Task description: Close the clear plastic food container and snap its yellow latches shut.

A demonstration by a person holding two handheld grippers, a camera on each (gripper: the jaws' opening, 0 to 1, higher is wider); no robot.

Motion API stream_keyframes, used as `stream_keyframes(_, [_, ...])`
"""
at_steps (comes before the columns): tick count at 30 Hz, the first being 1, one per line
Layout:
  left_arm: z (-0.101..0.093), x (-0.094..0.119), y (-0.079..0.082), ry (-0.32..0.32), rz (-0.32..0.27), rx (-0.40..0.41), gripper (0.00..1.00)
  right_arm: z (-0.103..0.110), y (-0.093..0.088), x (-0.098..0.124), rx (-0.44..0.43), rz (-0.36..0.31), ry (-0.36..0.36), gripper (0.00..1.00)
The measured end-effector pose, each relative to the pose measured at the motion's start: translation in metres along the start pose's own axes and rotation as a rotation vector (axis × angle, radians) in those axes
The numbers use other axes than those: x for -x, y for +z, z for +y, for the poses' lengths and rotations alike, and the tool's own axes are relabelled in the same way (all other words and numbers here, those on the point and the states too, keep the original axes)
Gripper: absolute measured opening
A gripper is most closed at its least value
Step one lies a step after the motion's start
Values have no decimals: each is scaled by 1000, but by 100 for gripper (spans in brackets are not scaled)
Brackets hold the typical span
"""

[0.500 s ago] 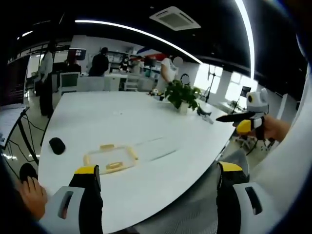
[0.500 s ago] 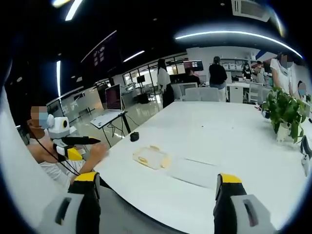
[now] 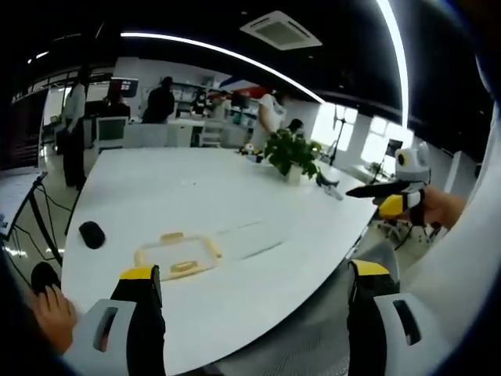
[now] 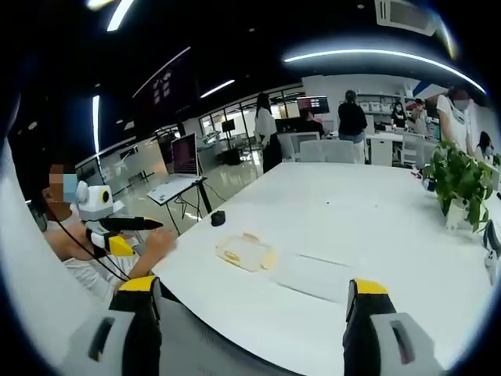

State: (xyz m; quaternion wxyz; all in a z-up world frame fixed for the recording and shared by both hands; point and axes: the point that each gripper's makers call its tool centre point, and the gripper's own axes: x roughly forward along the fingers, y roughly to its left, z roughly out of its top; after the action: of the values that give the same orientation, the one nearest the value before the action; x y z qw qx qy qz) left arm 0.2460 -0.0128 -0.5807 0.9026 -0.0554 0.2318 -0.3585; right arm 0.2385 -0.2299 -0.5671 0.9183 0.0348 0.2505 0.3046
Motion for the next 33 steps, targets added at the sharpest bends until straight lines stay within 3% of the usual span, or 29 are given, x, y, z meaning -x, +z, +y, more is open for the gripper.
stream_keyframes(13, [-2, 3, -3, 3, -3, 4, 98, 6, -2, -5, 54, 27, 10, 99])
stream_keyframes(33, [5, 2, 1, 3, -18, 7, 97, 7, 4, -19, 44, 23, 39, 98])
